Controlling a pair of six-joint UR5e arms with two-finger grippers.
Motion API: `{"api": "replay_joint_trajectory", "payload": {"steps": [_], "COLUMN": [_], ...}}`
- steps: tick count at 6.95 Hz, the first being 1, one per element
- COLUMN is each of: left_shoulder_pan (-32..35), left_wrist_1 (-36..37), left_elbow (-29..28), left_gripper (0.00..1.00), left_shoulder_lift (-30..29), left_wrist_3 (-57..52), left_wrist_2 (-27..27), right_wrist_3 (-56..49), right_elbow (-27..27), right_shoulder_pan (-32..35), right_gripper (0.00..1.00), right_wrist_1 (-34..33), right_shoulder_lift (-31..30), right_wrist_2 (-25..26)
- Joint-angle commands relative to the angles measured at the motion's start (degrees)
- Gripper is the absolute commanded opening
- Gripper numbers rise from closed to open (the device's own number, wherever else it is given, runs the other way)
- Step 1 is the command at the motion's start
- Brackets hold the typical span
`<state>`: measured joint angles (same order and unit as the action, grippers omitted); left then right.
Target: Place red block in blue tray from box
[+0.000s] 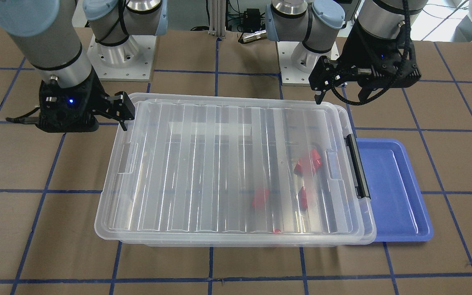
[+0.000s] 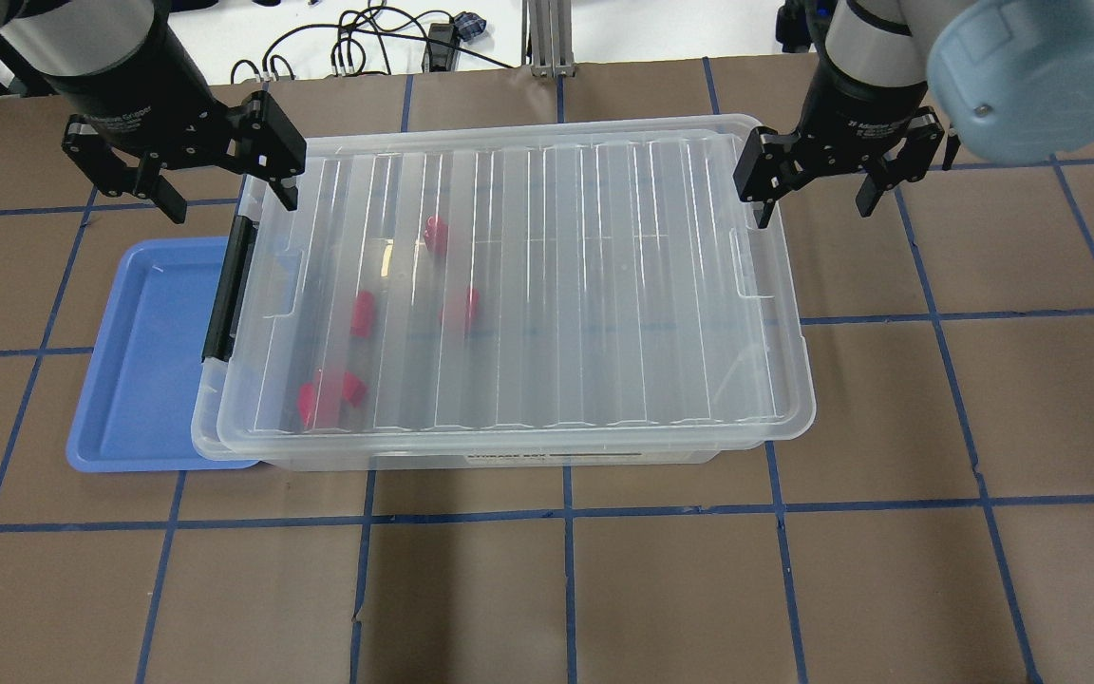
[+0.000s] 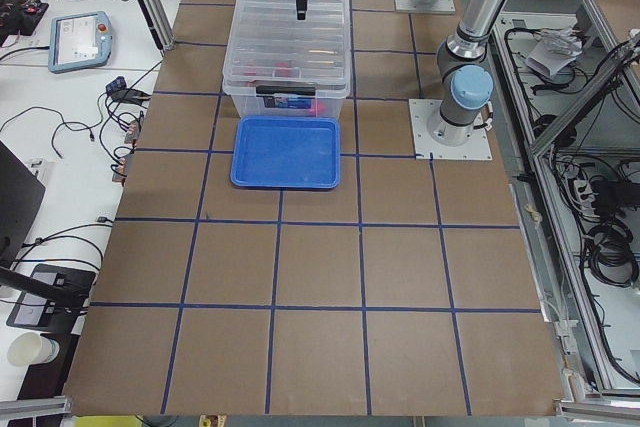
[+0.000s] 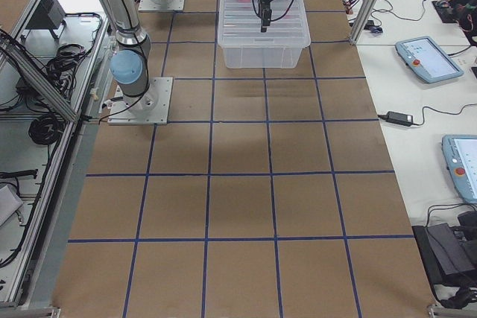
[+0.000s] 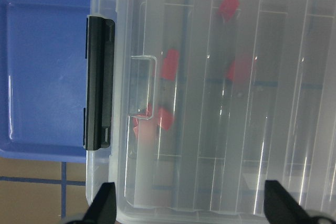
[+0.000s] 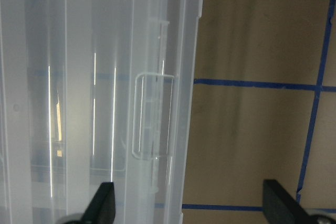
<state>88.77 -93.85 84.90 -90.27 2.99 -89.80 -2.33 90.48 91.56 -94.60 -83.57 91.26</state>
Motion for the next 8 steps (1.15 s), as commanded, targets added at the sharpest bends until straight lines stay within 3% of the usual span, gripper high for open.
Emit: {"api": "replay_joint_trajectory", "payload": {"steps": [1, 8], "left_shoulder_pan": [0.1, 0.0], "left_wrist_1": [0.0, 0.1], "left_elbow": [0.0, 0.0], "left_gripper": [1.00, 1.00], "left_shoulder_lift": [0.0, 0.0], "left_wrist_3": [-0.1, -0.1], "left_wrist_2": [0.0, 0.0], "right_wrist_3": [-0.3, 0.4], "right_elbow": [7.9, 9.0], "right_shoulder_pan": [-0.1, 0.0], "right_gripper": [1.00, 1.00], "right_wrist_1": [-13.1, -14.9], "right_shoulder_lift": [1.1, 2.2], "right_wrist_2": [0.3, 6.0]}}
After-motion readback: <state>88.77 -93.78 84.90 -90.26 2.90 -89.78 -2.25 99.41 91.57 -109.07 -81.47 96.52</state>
